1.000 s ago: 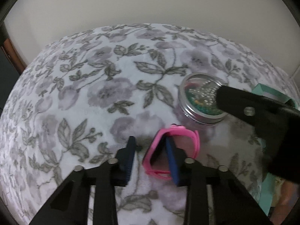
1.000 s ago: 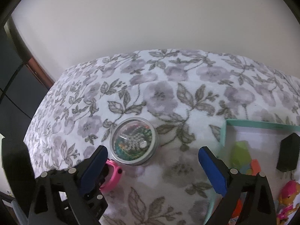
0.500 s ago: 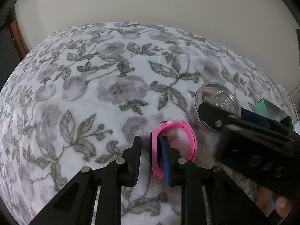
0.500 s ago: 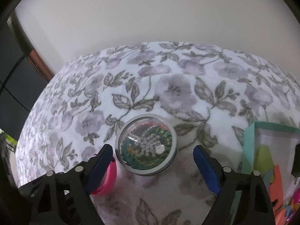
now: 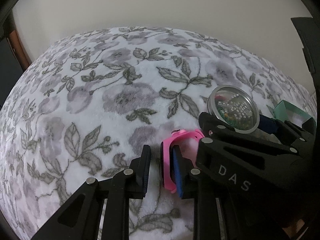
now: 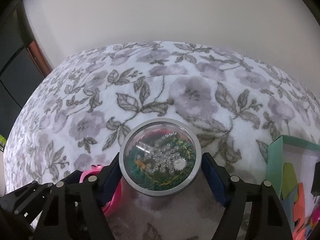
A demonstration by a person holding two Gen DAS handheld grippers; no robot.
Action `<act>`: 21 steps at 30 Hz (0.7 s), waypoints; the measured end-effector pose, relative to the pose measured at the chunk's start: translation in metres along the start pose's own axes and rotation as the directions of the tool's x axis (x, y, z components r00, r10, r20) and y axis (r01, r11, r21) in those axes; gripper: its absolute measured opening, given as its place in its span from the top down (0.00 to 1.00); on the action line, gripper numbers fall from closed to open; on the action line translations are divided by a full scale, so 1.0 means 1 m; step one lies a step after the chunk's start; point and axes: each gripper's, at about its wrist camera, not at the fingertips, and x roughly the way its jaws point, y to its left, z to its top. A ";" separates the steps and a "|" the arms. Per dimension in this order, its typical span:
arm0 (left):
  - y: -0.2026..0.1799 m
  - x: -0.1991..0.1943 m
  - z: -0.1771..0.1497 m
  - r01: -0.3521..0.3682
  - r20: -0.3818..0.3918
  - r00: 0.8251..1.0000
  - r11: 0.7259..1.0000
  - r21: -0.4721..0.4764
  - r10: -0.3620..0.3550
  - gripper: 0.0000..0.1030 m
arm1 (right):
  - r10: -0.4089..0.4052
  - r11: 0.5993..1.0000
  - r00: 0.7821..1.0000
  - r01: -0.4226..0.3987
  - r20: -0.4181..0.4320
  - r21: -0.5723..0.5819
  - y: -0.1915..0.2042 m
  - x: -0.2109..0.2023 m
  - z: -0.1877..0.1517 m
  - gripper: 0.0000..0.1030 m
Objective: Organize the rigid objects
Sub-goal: 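Grasp the pink watch band with the left tool while the right tool grasps the bead tin, then carry the pink watch band and bead tin over the tray with both tools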
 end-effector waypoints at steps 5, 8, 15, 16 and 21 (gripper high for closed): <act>0.000 0.000 0.000 0.004 0.000 1.000 1.000 -0.005 -0.004 0.77 | 0.009 1.000 1.000 -0.009 0.002 0.003 -0.002 -0.003 -0.001 0.27; 0.000 0.000 0.000 0.008 0.002 1.000 1.000 -0.009 -0.008 0.78 | 0.010 1.000 1.000 -0.010 0.001 -0.007 -0.001 -0.004 -0.002 0.27; 0.010 -0.001 0.000 0.042 0.008 0.999 0.996 -0.081 -0.042 0.88 | 0.067 0.997 0.998 -0.067 -0.009 0.048 -0.010 -0.012 -0.002 0.27; 0.013 -0.001 -0.001 0.058 0.007 0.998 0.993 -0.100 -0.058 0.88 | 0.080 0.995 0.997 -0.080 -0.006 0.060 -0.013 -0.014 -0.001 0.27; 0.025 -0.002 -0.003 0.148 -0.004 0.988 0.971 -0.190 -0.151 0.88 | 0.088 0.993 0.996 -0.089 0.011 0.075 -0.018 -0.028 0.002 0.28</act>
